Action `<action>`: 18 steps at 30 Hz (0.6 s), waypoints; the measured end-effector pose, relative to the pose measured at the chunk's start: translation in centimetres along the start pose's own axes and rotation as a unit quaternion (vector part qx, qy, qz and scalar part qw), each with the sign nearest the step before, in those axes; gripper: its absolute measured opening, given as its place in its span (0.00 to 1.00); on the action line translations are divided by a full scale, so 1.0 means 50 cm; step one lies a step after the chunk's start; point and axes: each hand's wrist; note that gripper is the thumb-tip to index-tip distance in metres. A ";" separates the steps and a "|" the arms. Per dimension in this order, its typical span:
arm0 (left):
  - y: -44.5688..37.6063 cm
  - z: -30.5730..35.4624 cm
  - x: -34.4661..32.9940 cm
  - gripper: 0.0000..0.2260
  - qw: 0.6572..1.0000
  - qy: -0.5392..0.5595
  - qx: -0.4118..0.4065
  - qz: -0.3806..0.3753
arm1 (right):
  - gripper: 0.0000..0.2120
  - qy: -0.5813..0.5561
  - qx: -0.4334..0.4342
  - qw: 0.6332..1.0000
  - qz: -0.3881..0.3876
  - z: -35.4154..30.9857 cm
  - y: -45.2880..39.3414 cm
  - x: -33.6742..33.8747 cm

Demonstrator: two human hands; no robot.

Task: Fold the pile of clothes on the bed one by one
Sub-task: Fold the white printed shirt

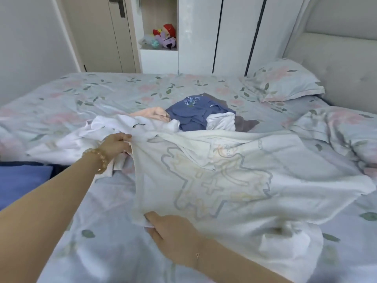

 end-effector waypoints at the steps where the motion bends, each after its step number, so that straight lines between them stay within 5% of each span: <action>1: 0.010 -0.016 0.003 0.11 1.000 -0.020 0.008 0.003 | 0.13 0.008 -0.006 1.000 -0.014 0.000 -0.009 -0.020; 4: 0.046 -0.042 -0.011 0.13 0.995 -0.101 0.024 0.010 | 0.18 0.005 -0.019 0.998 -0.065 0.007 -0.008 -0.048; 8: 0.113 -0.048 -0.068 0.12 0.978 -0.174 -0.068 0.088 | 0.20 -0.136 0.012 0.986 -0.096 0.020 0.038 -0.023; 10: 0.168 -0.060 -0.123 0.17 0.967 -0.222 -0.122 0.019 | 0.19 -0.160 0.002 0.986 -0.050 0.057 0.085 0.000; 13: 0.252 -0.072 -0.242 0.18 0.944 -0.274 -0.150 -0.107 | 0.19 0.014 -0.017 0.997 0.080 0.162 0.171 0.035; 18: 0.283 -0.140 -0.326 0.34 0.866 -0.455 -0.002 -0.207 | 0.20 0.170 -0.123 0.973 0.095 0.294 0.270 0.075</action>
Point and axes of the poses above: each hand's wrist, its own y-axis away from the middle knuckle, its own x-axis out of the back of the hand, z = x × y, and after that the axes turned 11 degrees about -z, right-handed
